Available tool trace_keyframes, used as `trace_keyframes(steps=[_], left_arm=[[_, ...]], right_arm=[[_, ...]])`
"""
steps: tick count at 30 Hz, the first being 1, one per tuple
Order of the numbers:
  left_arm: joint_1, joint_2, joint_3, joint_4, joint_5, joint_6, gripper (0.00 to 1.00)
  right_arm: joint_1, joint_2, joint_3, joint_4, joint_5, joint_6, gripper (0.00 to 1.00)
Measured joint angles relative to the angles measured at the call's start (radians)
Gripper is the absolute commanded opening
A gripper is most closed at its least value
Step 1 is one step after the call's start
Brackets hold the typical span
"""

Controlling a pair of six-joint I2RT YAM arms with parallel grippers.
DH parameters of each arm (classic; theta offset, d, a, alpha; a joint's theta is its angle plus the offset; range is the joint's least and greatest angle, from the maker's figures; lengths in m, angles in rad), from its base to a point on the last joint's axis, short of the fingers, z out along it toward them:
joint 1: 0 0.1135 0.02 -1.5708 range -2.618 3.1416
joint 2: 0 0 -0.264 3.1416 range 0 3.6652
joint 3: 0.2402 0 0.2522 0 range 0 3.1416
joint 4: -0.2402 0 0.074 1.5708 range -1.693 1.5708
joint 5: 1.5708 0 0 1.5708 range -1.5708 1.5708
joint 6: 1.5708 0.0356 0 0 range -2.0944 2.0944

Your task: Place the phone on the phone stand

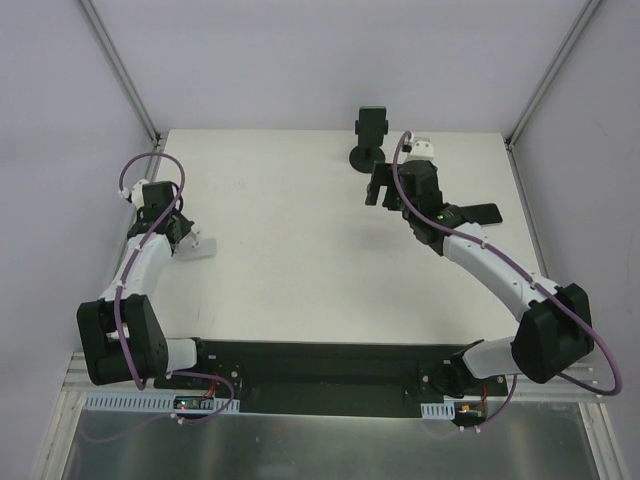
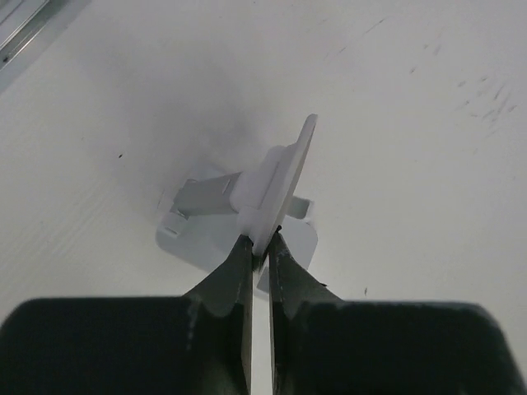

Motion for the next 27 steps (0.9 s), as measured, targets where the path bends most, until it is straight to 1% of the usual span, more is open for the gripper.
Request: trace_keyframes(steps=[5, 7, 9, 13, 16, 18, 19, 20, 21, 22, 23, 27], left_arm=[[-0.016, 0.065, 0.023, 0.112, 0.095, 0.056, 0.00], [-0.061, 0.090, 0.029, 0.156, 0.149, 0.095, 0.00], [-0.142, 0.107, 0.029, 0.198, 0.230, 0.145, 0.00], [-0.332, 0.166, 0.058, 0.258, 0.468, 0.257, 0.00], [-0.441, 0.208, 0.074, 0.298, 0.618, 0.332, 0.00], [-0.483, 0.220, 0.075, 0.308, 0.701, 0.373, 0.26], [-0.493, 0.225, 0.076, 0.308, 0.724, 0.383, 0.35], [-0.494, 0.232, 0.079, 0.306, 0.746, 0.392, 0.53], [-0.495, 0.238, 0.082, 0.299, 0.753, 0.397, 0.68], [-0.491, 0.246, 0.085, 0.294, 0.755, 0.398, 0.96], [-0.488, 0.248, 0.086, 0.287, 0.752, 0.395, 0.99], [-0.451, 0.229, 0.086, 0.255, 0.734, 0.365, 0.99]], right_arm=[[-0.010, -0.058, -0.032, 0.027, 0.000, -0.016, 0.97], [-0.010, -0.063, -0.032, 0.041, 0.000, -0.026, 0.97], [-0.010, -0.063, -0.032, 0.051, -0.009, -0.041, 0.96], [-0.010, -0.057, -0.032, 0.074, -0.077, -0.094, 0.97], [-0.010, -0.040, -0.032, 0.087, -0.139, -0.129, 0.96], [-0.010, -0.022, -0.032, 0.100, -0.209, -0.150, 0.97], [-0.010, -0.012, -0.032, 0.108, -0.248, -0.160, 0.97], [-0.006, -0.002, -0.032, 0.119, -0.278, -0.169, 0.97], [0.000, 0.010, -0.032, 0.132, -0.303, -0.175, 0.97], [0.011, 0.026, -0.031, 0.143, -0.314, -0.180, 0.96], [0.029, 0.042, -0.028, 0.153, -0.310, -0.180, 0.97], [0.120, 0.135, 0.017, 0.159, -0.267, -0.137, 0.97]])
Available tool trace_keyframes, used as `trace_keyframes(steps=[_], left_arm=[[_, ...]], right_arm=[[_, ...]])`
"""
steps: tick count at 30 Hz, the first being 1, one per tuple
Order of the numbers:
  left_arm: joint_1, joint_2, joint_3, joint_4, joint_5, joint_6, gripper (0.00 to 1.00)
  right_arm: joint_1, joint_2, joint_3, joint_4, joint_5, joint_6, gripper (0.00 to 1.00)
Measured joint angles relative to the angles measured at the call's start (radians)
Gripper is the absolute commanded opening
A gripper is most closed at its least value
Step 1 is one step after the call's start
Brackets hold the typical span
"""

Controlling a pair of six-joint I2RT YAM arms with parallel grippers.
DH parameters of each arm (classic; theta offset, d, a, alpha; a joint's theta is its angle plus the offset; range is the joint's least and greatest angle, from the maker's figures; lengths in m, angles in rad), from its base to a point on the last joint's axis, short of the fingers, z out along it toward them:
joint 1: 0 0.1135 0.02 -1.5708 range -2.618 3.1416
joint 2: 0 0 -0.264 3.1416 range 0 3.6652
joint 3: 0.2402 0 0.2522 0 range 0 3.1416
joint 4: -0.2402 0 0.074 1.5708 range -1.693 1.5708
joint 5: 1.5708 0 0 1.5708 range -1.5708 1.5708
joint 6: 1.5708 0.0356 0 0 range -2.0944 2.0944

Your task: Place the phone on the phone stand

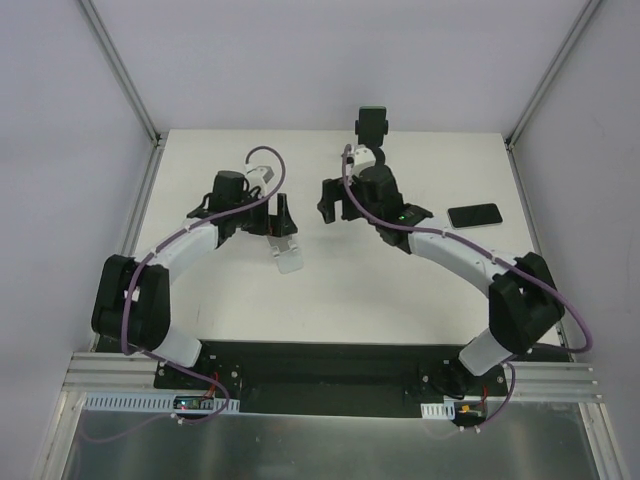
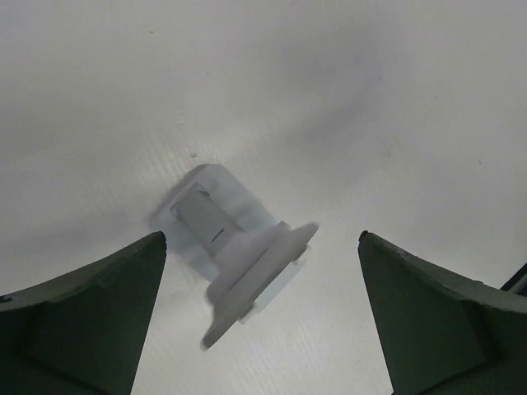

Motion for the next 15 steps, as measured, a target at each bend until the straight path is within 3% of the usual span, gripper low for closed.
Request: trace_keyframes(steps=[6, 10, 15], left_arm=[[0.166, -0.202, -0.018, -0.048, -0.123, -0.063, 0.99], [0.322, -0.434, -0.025, -0.082, -0.336, -0.125, 0.99], [0.344, -0.597, -0.036, -0.100, -0.492, -0.140, 0.99]], right_arm=[[0.166, 0.169, 0.184, -0.033, 0.036, 0.029, 0.96], [0.271, 0.277, 0.344, -0.079, 0.117, 0.021, 0.96], [0.360, 0.399, 0.528, -0.227, 0.283, 0.011, 0.96]])
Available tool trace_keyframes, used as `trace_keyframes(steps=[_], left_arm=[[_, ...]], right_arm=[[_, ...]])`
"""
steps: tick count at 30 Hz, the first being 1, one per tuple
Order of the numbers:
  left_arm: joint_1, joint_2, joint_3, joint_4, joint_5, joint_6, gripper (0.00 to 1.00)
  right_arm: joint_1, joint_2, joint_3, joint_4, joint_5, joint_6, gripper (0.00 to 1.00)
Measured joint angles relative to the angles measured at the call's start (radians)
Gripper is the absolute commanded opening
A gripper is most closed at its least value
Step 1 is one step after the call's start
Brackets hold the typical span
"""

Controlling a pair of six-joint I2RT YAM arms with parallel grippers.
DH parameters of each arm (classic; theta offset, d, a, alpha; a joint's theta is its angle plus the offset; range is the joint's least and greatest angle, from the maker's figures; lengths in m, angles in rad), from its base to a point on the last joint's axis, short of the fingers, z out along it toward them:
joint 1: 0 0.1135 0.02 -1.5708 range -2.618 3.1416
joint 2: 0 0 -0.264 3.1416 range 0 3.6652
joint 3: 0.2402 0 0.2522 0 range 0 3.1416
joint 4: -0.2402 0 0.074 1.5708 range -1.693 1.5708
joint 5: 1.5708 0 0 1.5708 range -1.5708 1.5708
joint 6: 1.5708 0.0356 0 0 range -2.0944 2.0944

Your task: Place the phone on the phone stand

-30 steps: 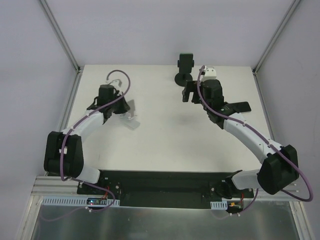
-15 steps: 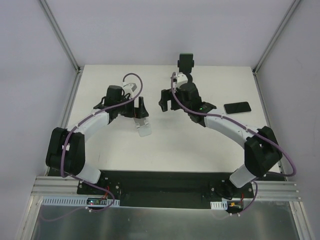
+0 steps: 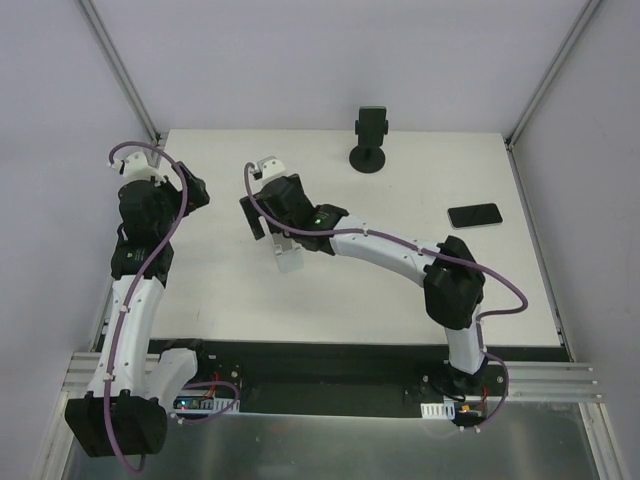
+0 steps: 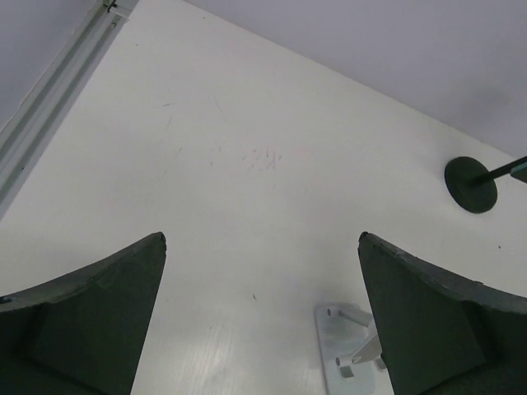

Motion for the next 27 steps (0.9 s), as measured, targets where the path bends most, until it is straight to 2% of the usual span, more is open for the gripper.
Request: trace_keyframes(steps=[4, 11, 18, 25, 27], left_arm=[[0.000, -0.019, -0.014, -0.022, -0.058, -0.005, 0.99], [0.000, -0.026, -0.028, -0.060, -0.073, -0.010, 0.99], [0.002, -0.035, -0.028, -0.061, -0.071, -0.011, 0.99], [0.028, -0.030, -0.028, -0.065, -0.020, -0.022, 0.99], [0.036, -0.021, -0.028, -0.065, 0.002, -0.030, 0.99]], right_arm=[[0.040, 0.064, 0.092, -0.093, 0.097, 0.023, 0.96], [0.060, 0.118, 0.126, -0.181, 0.190, 0.037, 0.96], [0.017, 0.126, 0.126, -0.191, 0.185, 0.057, 0.97], [-0.019, 0.176, 0.126, -0.191, 0.114, 0.086, 0.99], [-0.018, 0.188, 0.126, -0.192, 0.095, 0.089, 0.94]])
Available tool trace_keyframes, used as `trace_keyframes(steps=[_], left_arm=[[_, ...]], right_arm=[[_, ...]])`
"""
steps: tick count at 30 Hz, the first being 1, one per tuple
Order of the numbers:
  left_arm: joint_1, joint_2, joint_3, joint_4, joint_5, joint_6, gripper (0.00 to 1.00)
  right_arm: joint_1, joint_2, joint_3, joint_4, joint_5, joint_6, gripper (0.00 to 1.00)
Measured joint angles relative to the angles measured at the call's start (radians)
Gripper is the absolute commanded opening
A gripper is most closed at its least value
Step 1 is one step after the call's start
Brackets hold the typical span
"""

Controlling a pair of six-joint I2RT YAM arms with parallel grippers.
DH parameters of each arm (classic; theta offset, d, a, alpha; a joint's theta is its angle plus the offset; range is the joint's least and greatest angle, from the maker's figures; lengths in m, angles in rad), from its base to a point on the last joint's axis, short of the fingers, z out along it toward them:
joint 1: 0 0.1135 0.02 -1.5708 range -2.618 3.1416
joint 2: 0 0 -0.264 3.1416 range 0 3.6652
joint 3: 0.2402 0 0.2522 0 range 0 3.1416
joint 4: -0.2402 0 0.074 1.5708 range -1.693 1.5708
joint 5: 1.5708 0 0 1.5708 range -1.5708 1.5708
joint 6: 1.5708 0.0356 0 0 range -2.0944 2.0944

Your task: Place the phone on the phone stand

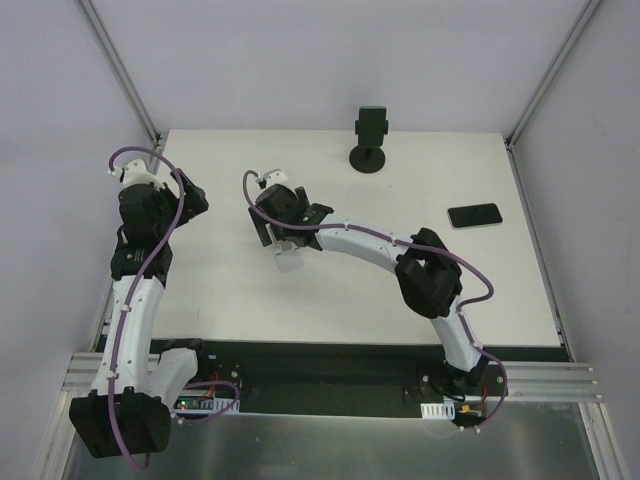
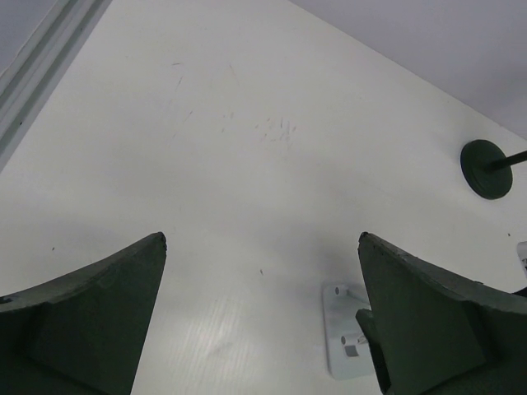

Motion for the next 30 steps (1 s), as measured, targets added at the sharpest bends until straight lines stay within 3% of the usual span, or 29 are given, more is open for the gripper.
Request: trace_keyframes(steps=[6, 7, 9, 10, 12, 19, 23, 27, 30], left_arm=[[0.013, 0.019, 0.000, 0.001, 0.051, -0.022, 0.98], [0.018, 0.019, 0.000, 0.001, 0.061, -0.027, 0.98], [0.019, 0.021, 0.000, 0.002, 0.074, -0.037, 0.98], [0.021, 0.021, 0.000, 0.002, 0.083, -0.039, 0.98], [0.029, 0.024, 0.000, 0.009, 0.106, -0.045, 0.98], [0.052, 0.032, -0.006, 0.025, 0.167, -0.070, 0.97], [0.059, 0.033, -0.008, 0.032, 0.193, -0.086, 0.96], [0.070, 0.035, -0.009, 0.046, 0.218, -0.095, 0.96], [0.071, 0.047, -0.010, 0.056, 0.235, -0.097, 0.95]], right_arm=[[0.000, 0.028, 0.014, 0.000, -0.042, 0.009, 0.62], [0.000, 0.033, 0.019, 0.000, -0.044, 0.010, 0.48], [-0.002, 0.039, 0.029, 0.000, -0.040, 0.018, 0.33], [-0.004, 0.039, 0.029, 0.001, -0.041, 0.021, 0.17], [-0.010, 0.039, 0.029, 0.001, -0.032, 0.020, 0.01], [-0.098, 0.093, 0.138, 0.005, 0.027, 0.024, 0.01], [-0.223, 0.206, 0.343, 0.021, 0.017, 0.019, 0.01], [-0.341, 0.389, 0.650, 0.022, 0.005, 0.008, 0.01], [-0.407, 0.463, 0.732, 0.043, 0.004, -0.004, 0.01]])
